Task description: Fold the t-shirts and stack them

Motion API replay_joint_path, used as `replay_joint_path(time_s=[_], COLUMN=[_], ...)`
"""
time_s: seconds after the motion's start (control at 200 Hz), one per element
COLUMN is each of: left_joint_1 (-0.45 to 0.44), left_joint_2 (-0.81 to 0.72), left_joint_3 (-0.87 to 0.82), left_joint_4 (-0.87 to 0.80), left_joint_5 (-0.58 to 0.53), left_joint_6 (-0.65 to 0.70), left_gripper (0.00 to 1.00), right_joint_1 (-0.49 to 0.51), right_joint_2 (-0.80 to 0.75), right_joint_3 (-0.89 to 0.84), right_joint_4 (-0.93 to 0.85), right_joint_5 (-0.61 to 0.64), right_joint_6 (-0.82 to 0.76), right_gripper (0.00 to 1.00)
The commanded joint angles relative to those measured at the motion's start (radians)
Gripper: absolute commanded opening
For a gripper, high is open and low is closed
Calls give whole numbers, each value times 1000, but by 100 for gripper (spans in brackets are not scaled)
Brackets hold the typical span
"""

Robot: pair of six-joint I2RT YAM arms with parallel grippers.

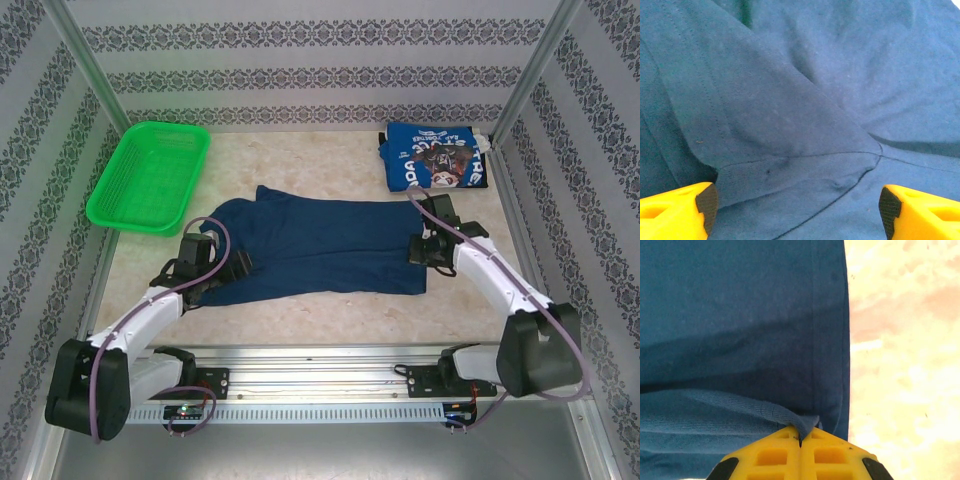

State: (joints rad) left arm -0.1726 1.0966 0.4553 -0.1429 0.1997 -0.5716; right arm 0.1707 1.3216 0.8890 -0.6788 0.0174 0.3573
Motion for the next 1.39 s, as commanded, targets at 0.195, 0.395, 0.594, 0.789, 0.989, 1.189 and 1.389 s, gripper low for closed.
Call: replay_joint_path(time_s=[0.195,0.395,0.594,0.789,0.989,1.189,1.389], left_joint_1=[27,41,52,55,56,65,61], left_joint_2=[40,59,73,27,-49,-16,32], left_joint_3=[-12,-5,0,45,131,191,209], left_joint_4=[62,77,88,18,-149,-266,-312], left_joint_5=[-18,-9,7,32,-54,-73,-21], left_joint_6=[17,27,28,50,103,137,140], left_gripper=[85,86,86,85,88,88,75], right_joint_1=[-49,-70,-73,-74,-44,54,194], right_joint_2=[184,259,372,394,202,-35,-177], right_joint_3=[133,174,212,256,214,27,-135], right_joint_4=[8,17,26,30,64,143,192], right_joint_5=[-12,40,69,136,205,-39,-143], right_joint_6=[-99,-117,-133,-117,-103,-75,-31], right_gripper=[0,1,9,27,55,84,91])
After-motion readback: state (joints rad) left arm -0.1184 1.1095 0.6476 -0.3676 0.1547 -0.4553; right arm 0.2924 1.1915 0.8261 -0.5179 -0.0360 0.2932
